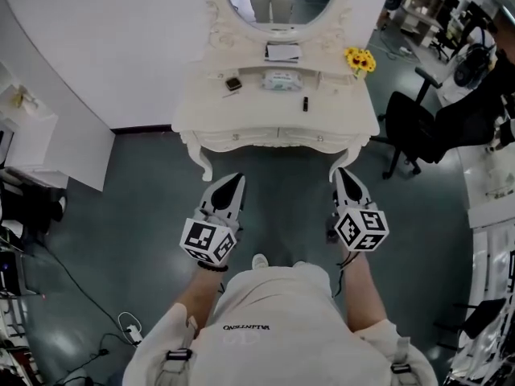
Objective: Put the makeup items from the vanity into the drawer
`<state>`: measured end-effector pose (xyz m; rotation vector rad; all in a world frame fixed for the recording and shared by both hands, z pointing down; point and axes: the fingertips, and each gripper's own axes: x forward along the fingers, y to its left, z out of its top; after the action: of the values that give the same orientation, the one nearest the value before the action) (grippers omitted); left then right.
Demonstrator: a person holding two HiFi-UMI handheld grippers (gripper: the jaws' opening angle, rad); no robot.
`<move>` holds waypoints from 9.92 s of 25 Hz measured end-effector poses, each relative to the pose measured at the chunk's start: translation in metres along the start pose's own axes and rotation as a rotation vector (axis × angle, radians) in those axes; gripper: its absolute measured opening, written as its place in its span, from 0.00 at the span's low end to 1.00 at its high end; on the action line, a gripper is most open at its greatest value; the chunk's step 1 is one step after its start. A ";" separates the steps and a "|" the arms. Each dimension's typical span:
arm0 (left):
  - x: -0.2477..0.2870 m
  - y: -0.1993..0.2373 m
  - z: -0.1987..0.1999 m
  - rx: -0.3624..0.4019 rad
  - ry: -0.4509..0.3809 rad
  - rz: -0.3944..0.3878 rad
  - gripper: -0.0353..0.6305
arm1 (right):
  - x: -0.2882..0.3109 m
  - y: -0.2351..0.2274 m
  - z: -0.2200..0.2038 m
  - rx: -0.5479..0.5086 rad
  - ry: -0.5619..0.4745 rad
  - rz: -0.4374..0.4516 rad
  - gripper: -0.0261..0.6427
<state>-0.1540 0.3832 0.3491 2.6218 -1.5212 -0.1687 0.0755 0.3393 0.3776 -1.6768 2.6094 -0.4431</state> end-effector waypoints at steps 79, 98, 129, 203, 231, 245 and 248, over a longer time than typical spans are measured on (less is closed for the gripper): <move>0.431 0.199 -0.087 -0.131 0.276 -0.170 0.05 | 0.432 -0.175 -0.024 0.095 0.350 -0.051 0.05; 0.470 0.203 -0.148 -0.202 0.461 -0.158 0.05 | 0.459 -0.189 -0.081 0.170 0.599 -0.045 0.23; 0.466 0.210 -0.277 -0.340 0.876 0.079 0.05 | 0.461 -0.208 -0.169 0.203 0.963 -0.007 0.74; 0.464 0.221 -0.293 -0.342 0.919 0.131 0.05 | 0.459 -0.232 -0.198 0.021 1.087 -0.292 0.19; 0.480 0.209 -0.221 -0.238 0.748 0.109 0.05 | 0.487 -0.215 -0.082 -0.024 0.664 -0.161 0.19; 0.506 0.190 -0.174 -0.141 0.627 0.030 0.05 | 0.475 -0.219 -0.035 -0.015 0.532 -0.185 0.19; 0.511 0.183 -0.173 -0.136 0.625 0.012 0.05 | 0.470 -0.227 -0.030 -0.007 0.519 -0.206 0.19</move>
<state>-0.0335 -0.1455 0.5250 2.2440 -1.2460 0.4850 0.0720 -0.1607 0.5291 -2.0778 2.7596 -0.9988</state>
